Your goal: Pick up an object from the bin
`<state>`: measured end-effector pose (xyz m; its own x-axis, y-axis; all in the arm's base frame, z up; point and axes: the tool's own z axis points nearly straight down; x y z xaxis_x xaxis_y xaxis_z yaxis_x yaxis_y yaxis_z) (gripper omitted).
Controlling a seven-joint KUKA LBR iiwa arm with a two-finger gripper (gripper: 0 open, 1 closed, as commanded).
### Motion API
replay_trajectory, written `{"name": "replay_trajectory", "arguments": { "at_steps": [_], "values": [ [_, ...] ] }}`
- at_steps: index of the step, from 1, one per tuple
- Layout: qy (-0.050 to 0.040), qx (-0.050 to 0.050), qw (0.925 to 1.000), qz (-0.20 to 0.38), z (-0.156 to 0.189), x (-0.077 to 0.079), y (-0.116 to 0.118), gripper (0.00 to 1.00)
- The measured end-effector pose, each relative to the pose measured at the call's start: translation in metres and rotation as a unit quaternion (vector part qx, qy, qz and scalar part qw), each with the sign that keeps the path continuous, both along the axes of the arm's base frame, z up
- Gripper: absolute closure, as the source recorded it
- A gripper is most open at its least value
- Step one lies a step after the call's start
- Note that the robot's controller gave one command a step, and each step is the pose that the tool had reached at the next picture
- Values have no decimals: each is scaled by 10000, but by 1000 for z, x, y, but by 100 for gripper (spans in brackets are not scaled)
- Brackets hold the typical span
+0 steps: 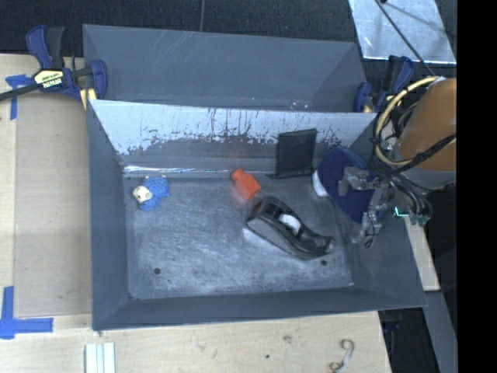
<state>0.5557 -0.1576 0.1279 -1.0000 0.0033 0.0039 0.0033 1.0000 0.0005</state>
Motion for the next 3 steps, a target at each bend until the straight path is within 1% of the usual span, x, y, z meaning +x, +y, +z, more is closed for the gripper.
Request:
{"name": "replay_trajectory", "arguments": {
  "at_steps": [1,2,3],
  "values": [
    [10,22,9994,352,-62,-37,76,0],
    [-14,-7,9893,-1460,-58,-56,48,0],
    [-14,-16,9895,-1444,-57,-56,47,100]
  ]
}}
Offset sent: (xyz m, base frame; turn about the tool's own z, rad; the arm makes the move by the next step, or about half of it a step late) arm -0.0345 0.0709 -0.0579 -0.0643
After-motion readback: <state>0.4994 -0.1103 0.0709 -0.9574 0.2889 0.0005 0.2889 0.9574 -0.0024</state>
